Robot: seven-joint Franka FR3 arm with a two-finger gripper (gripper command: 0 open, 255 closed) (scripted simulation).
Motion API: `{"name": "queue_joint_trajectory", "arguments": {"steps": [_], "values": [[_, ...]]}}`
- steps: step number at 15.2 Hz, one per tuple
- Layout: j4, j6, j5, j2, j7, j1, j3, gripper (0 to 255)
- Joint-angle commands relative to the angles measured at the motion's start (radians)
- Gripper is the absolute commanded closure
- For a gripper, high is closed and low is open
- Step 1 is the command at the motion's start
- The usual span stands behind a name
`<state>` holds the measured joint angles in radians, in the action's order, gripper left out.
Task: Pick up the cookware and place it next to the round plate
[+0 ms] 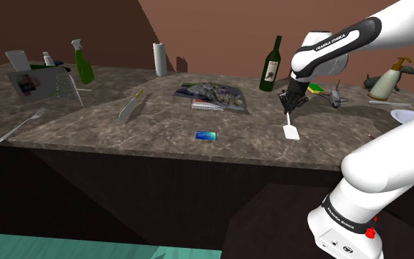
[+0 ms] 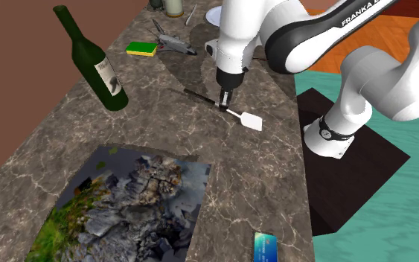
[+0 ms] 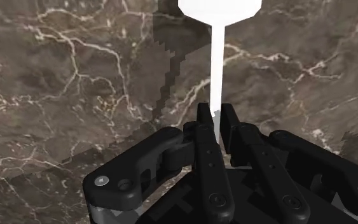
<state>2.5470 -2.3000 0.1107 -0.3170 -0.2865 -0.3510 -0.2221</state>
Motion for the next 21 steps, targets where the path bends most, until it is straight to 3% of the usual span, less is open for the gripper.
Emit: {"name": "queue_joint_trajectory", "arguments": {"steps": [1, 7, 21], "values": [[-0.017, 0.034, 0.000, -0.016, -0.003, 0.001, 0.004, 255], [-0.065, 0.120, 0.000, -0.055, -0.004, 0.000, 0.011, 255], [-0.106, 0.127, 0.074, -0.046, 0.359, -0.147, -0.255, 255]]}}
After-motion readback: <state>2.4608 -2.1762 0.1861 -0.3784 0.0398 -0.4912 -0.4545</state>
